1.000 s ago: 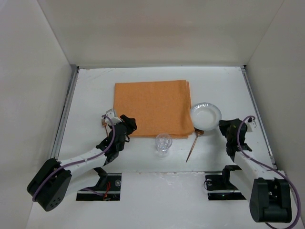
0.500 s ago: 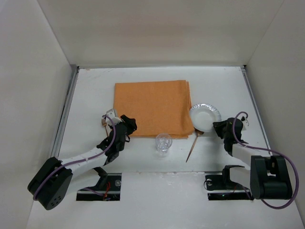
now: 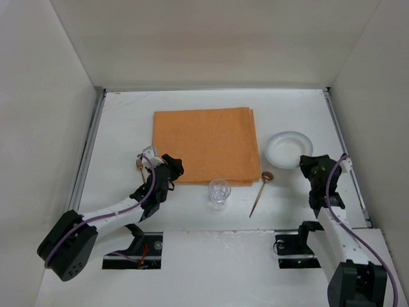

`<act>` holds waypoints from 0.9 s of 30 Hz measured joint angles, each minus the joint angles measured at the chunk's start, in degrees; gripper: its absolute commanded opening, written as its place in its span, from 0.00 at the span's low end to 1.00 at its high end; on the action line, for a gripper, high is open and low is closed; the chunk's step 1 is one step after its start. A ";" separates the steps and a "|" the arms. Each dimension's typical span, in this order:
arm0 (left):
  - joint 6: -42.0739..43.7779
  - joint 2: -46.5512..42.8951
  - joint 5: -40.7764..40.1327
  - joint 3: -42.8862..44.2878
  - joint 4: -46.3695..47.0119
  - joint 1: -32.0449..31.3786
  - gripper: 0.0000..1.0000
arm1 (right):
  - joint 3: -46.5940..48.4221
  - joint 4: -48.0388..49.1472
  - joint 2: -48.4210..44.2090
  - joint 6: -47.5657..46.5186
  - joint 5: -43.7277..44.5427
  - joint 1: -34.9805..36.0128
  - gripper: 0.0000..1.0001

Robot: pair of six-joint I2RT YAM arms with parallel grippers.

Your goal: Set the dinner table for one person

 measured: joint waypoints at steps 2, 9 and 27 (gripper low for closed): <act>0.00 0.00 -0.02 0.00 0.00 0.00 0.47 | 2.10 -1.88 -2.25 -0.31 -0.13 0.09 0.08; 0.02 -0.02 -0.04 0.00 0.00 0.24 0.47 | 12.04 -1.07 3.93 0.46 -0.22 11.15 0.09; 0.66 -4.35 -0.46 -2.05 -0.09 4.90 0.47 | 41.00 14.47 57.20 3.96 -8.90 34.80 0.11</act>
